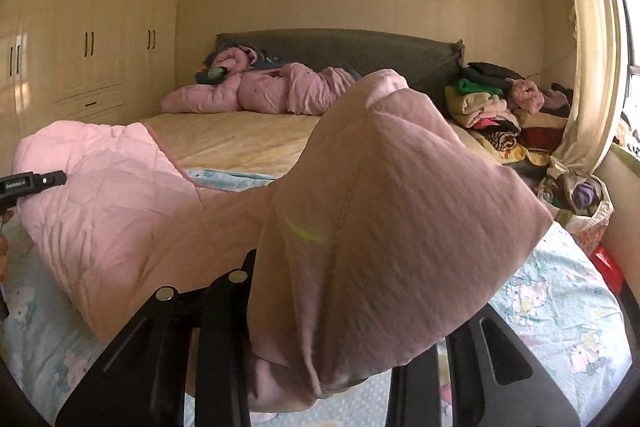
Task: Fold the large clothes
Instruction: 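Lift the jacket bundle with both grippers and turn it over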
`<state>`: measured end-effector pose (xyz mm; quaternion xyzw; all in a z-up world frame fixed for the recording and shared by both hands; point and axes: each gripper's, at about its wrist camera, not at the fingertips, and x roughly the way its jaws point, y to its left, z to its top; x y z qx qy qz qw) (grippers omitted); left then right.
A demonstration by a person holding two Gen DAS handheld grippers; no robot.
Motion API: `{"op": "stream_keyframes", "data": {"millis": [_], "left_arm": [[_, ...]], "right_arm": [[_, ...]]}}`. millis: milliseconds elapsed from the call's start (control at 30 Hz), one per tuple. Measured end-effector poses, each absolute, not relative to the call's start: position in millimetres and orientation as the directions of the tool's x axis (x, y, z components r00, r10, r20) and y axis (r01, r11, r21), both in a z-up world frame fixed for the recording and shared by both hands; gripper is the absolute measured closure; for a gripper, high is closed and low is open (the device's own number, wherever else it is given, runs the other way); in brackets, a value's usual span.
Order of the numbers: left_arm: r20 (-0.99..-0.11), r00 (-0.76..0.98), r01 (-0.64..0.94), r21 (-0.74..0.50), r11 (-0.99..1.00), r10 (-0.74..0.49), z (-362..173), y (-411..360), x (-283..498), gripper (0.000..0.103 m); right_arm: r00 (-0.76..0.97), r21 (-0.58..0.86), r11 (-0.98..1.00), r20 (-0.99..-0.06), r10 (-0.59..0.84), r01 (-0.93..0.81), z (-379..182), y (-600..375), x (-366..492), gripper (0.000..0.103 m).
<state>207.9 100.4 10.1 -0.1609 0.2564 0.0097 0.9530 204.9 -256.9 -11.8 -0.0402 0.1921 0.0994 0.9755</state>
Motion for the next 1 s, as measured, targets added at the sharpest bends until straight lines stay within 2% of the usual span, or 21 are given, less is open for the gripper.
{"op": "stream_keyframes", "data": {"millis": [400, 567, 733, 800, 900, 1000], "left_arm": [[-0.523, 0.852, -0.112, -0.241, 0.964, -0.032, 1, 91, 158, 0.071], [-0.574, 0.819, -0.150, -0.228, 0.962, -0.008, -19, 95, 157, 0.070], [-0.609, 0.793, -0.185, -0.226, 0.957, 0.009, -37, 101, 162, 0.063], [-0.622, 0.783, -0.197, -0.225, 0.954, 0.015, -43, 103, 163, 0.059], [-0.649, 0.761, -0.217, -0.244, 0.945, 0.007, -53, 108, 167, 0.051], [-0.661, 0.750, -0.225, -0.266, 0.937, -0.007, -59, 113, 167, 0.043]], "right_arm": [[0.899, -0.015, 0.980, -0.402, 0.175, -0.198, -18, -263, 162, 0.074], [0.872, 0.066, 0.990, -0.468, 0.143, -0.127, -39, -276, 160, 0.073], [0.826, 0.218, 0.976, -0.544, 0.144, -0.026, -70, -298, 166, 0.071], [0.804, 0.307, 0.951, -0.571, 0.166, 0.022, -84, -308, 169, 0.069], [0.766, 0.459, 0.883, -0.601, 0.228, 0.097, -110, -325, 175, 0.059], [0.739, 0.577, 0.803, -0.604, 0.297, 0.150, -131, -340, 179, 0.043]]}}
